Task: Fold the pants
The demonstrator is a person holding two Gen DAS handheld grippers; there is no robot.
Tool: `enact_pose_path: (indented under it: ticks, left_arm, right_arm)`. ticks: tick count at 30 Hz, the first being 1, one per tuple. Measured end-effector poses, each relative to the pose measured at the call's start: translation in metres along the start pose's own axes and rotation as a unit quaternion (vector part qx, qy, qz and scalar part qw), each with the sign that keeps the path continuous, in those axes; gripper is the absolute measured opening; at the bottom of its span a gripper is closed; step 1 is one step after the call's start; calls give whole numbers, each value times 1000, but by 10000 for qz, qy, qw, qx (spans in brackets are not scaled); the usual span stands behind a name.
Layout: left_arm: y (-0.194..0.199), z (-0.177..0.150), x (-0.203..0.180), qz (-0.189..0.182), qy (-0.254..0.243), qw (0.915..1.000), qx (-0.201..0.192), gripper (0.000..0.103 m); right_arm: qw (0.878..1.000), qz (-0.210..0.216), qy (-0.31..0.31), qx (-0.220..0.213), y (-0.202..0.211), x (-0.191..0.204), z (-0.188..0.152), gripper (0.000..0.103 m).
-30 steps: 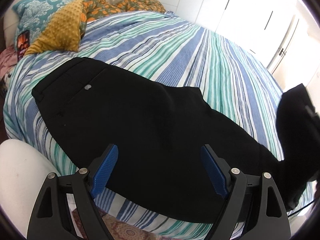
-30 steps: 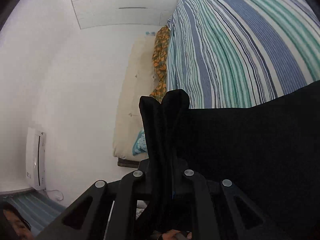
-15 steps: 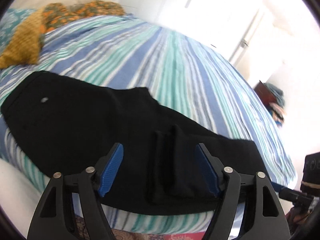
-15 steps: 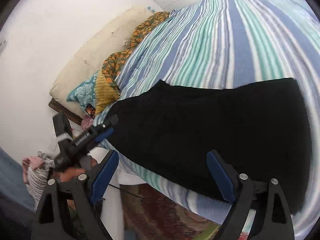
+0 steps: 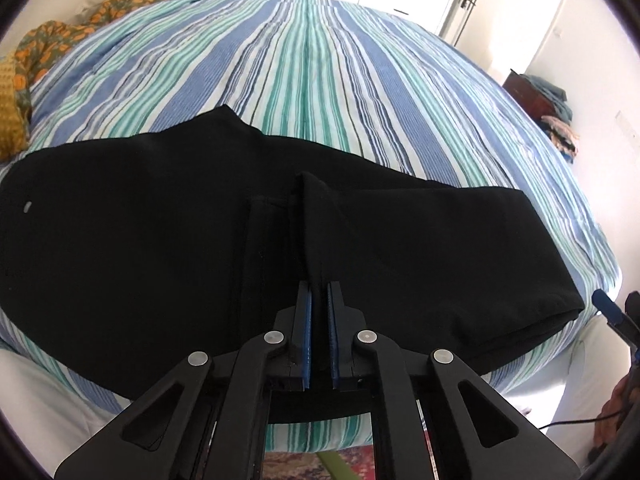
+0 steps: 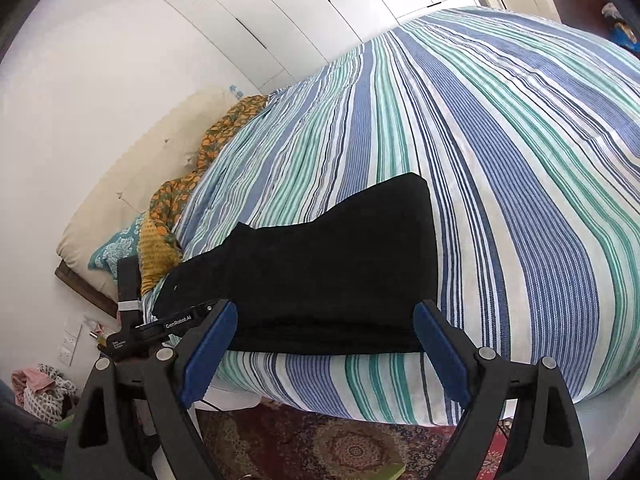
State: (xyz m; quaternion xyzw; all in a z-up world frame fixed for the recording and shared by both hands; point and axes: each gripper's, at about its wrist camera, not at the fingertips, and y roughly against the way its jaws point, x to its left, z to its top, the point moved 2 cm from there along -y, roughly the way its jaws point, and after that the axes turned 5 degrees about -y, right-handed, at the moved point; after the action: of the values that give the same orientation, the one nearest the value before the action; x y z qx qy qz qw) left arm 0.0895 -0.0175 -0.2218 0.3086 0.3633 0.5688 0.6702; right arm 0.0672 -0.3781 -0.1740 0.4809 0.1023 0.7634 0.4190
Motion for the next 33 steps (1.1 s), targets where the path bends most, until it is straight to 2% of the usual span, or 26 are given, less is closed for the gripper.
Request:
enact_pose_path:
  ticks: [3, 5, 9, 11, 12, 14, 15, 18, 20, 21, 22, 24, 27, 29, 33]
  left_arm:
    - [18, -2, 8, 109, 81, 9997, -201, 5]
    - [20, -7, 18, 157, 163, 9996, -181, 4]
    - [7, -15, 28, 203, 284, 9994, 55, 3]
    - [5, -13, 23, 311, 134, 9994, 40, 3]
    - [3, -13, 20, 362, 60, 9993, 50, 3]
    - [0, -15, 20, 383, 15, 9992, 78, 4]
    - [1, -17, 21, 384, 14, 9992, 70, 4]
    - [2, -20, 24, 342, 32, 9994, 34, 4]
    - [1, -19, 23, 357, 31, 9994, 30, 4]
    - [0, -19, 22, 371, 24, 9993, 31, 4]
    - [-1, -19, 21, 386, 16, 9992, 33, 5]
    - [-2, -19, 20, 411, 12, 9992, 24, 6]
    - [-2, -19, 21, 368, 64, 9993, -9, 9]
    - [-3, -19, 21, 343, 97, 9994, -22, 10]
    - [-4, -17, 19, 239, 168, 9996, -36, 25]
  right_arm:
    - [9991, -172, 257, -305, 4, 9, 5, 89]
    - [9978, -227, 437, -443, 7, 15, 7, 89]
    - [9964, -58, 789, -303, -3, 32, 6, 89]
    - [9945, 133, 1040, 1, -19, 41, 0, 90]
    - [9933, 186, 1102, 291, -34, 43, -5, 90]
    - [9899, -181, 896, 1087, -72, 30, -18, 90]
    - [9883, -293, 736, 1305, -82, 22, -23, 90]
    - [9925, -201, 919, 785, -64, 35, -13, 89]
    - [9923, -292, 1190, 175, -45, 49, -4, 90]
    - [9911, -381, 1270, -76, -40, 52, 0, 92]
    - [9900, -493, 1306, -202, -39, 53, 3, 99]
    - [9903, -678, 1214, -13, -53, 44, 3, 100]
    - [9900, -830, 811, 808, -86, 16, -9, 100]
    - [9885, -881, 899, 841, -90, 12, -13, 100]
    - [9806, -1163, 1357, 802, -93, 21, -20, 103]
